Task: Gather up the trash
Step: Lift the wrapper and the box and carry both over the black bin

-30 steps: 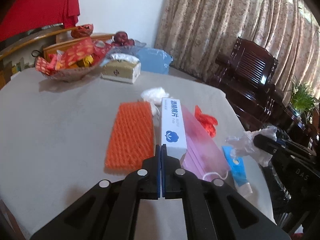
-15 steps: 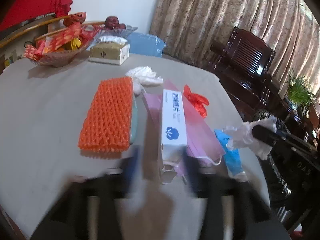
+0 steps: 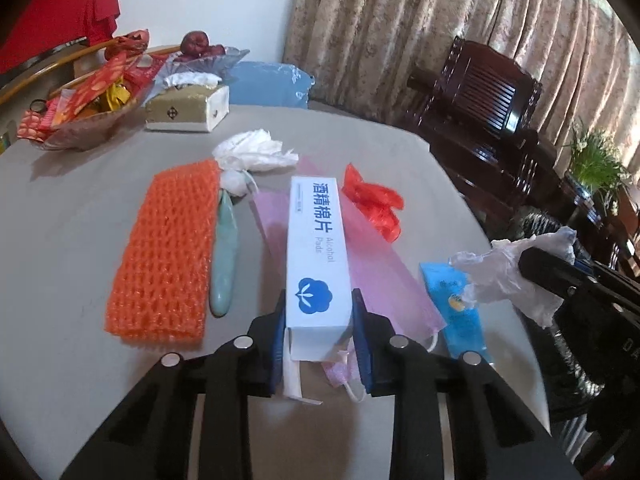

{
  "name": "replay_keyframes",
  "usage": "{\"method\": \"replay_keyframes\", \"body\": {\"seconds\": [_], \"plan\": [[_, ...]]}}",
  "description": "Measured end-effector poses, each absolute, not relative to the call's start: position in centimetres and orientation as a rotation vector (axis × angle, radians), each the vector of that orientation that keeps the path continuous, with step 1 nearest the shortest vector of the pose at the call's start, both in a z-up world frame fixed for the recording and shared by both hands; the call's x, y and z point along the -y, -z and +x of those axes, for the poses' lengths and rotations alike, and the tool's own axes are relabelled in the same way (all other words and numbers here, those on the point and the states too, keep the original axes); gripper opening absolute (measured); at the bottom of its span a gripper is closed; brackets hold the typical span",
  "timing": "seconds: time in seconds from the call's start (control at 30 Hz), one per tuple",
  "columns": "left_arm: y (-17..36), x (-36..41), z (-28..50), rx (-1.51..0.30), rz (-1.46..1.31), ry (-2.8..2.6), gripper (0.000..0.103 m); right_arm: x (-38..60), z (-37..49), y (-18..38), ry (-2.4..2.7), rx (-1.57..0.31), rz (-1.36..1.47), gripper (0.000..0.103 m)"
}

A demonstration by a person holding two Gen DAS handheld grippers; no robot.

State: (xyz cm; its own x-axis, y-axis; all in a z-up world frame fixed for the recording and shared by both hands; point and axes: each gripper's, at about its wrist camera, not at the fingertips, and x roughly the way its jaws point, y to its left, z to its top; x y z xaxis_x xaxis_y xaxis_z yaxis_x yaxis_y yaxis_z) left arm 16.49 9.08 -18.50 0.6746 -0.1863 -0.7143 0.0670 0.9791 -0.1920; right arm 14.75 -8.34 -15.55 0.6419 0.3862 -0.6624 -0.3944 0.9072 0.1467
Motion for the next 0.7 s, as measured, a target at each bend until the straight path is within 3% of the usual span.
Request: {"method": "replay_keyframes", "body": {"seconds": [0.7], "plan": [[8.1, -3.7, 13.8, -0.623, -0.094, 0.243, 0.029, 15.0, 11.0, 6.6, -0.385, -0.555, 0.040, 0.017]]}}
